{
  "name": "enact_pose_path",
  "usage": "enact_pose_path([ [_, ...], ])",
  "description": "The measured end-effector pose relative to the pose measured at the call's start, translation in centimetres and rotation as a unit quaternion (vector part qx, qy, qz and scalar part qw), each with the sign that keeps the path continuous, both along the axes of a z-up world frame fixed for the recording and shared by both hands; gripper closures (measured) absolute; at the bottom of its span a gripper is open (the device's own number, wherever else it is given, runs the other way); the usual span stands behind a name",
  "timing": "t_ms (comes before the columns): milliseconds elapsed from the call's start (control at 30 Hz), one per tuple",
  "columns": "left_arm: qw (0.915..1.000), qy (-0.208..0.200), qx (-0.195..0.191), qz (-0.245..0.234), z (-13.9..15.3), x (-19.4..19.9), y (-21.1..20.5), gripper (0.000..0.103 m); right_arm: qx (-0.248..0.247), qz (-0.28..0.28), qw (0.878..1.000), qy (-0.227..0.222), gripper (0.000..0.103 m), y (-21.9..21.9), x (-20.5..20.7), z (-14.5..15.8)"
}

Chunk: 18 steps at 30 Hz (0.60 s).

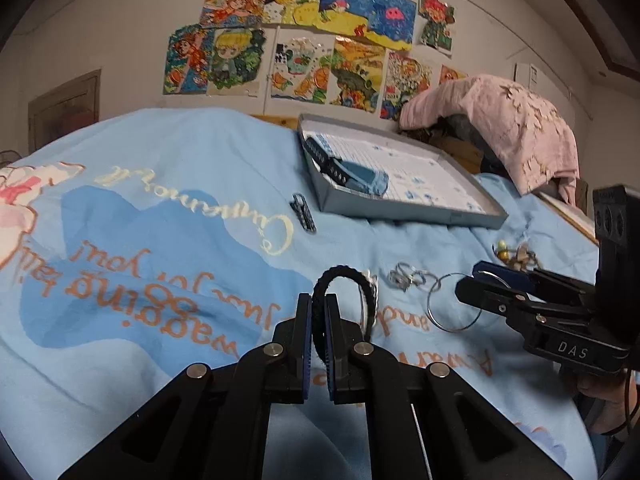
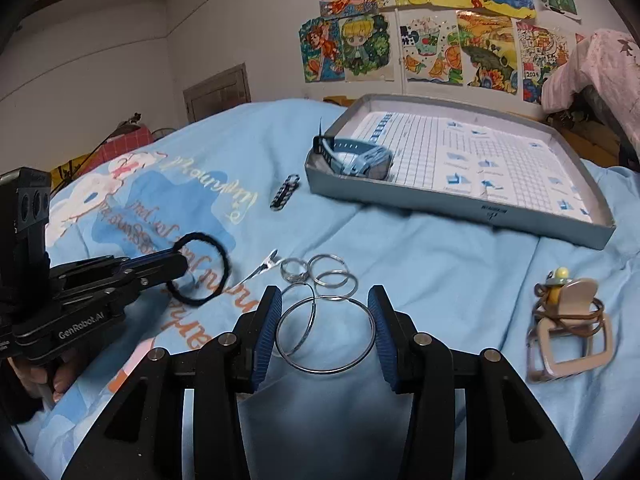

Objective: Organize jewelry
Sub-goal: 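Lower the hair tie into the tray with the left tool while the right tool drops the rings there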

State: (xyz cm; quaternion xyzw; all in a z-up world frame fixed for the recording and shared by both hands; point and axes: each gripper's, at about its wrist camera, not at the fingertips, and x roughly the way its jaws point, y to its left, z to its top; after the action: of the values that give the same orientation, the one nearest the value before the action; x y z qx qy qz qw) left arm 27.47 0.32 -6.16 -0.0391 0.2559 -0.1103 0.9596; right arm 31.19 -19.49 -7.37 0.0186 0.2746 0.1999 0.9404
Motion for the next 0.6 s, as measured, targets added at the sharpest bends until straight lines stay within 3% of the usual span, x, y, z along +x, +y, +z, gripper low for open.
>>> enact_pose_path([
  [267,0.9984,0.006,0.052,-0.018,3.5,-0.1,-2.7,0.097,0.018,-0.016,0.999,-0.033,0.063,-2.0,-0.6,2.2],
  [400,0.9982,0.006,0.050,-0.033,5.9,1.1,-4.6,0.097,0.057,-0.027,0.997,-0.043,0.063,-4.3,-0.3,3.9],
  [600,0.9991,0.010,0.024,-0.034,8.3,6.3,-8.7,0.097,0.089,-0.059,0.991,-0.075,0.063,-8.7,1.2,6.8],
])
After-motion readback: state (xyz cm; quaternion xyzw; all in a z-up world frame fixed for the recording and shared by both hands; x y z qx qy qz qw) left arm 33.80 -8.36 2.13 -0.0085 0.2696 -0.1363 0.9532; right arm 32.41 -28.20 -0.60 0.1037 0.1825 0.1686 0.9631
